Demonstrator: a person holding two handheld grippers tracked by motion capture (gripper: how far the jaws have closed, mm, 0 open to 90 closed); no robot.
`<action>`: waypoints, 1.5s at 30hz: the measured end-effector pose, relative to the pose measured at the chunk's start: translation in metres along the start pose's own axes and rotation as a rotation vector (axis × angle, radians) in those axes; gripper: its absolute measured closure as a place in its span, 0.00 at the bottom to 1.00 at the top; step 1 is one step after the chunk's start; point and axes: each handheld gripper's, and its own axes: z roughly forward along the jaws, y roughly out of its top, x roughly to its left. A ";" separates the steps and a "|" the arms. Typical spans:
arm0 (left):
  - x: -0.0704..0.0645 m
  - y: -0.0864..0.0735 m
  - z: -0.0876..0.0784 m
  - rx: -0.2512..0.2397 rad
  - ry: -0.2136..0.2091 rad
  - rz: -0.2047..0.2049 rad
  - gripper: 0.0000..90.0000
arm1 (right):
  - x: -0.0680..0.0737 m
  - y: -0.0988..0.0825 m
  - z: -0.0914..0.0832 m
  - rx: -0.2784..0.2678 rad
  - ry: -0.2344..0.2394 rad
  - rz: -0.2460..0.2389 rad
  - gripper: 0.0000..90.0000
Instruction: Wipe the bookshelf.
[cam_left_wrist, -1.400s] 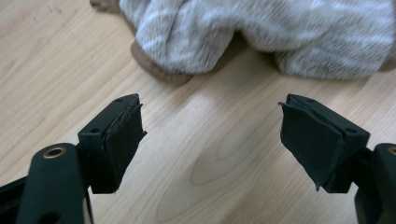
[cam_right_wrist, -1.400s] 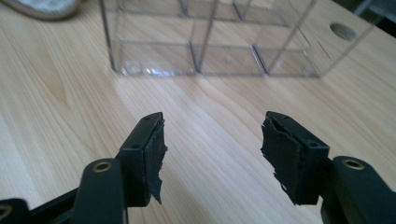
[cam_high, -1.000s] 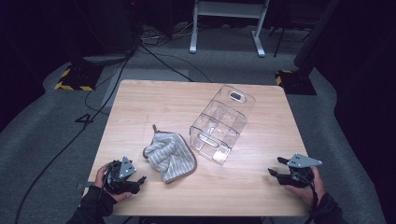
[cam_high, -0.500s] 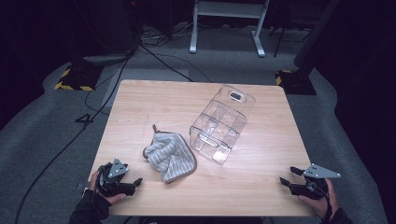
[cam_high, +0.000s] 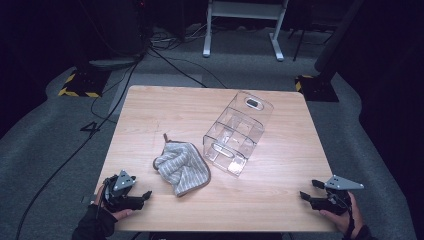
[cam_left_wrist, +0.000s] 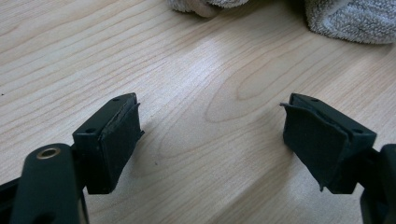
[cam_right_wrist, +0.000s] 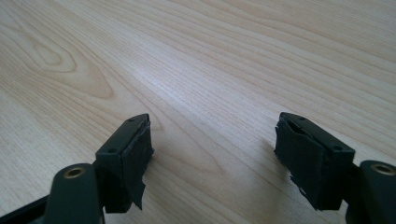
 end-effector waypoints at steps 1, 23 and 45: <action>0.000 0.000 0.000 0.000 0.000 0.000 0.21 | 0.000 0.000 0.000 0.000 0.000 0.000 0.30; 0.001 0.001 0.002 0.002 -0.001 0.000 0.19 | 0.000 0.001 0.001 0.000 -0.011 0.007 0.30; 0.001 0.001 0.002 0.002 -0.002 0.000 0.19 | 0.000 0.002 0.002 0.002 -0.008 0.008 0.29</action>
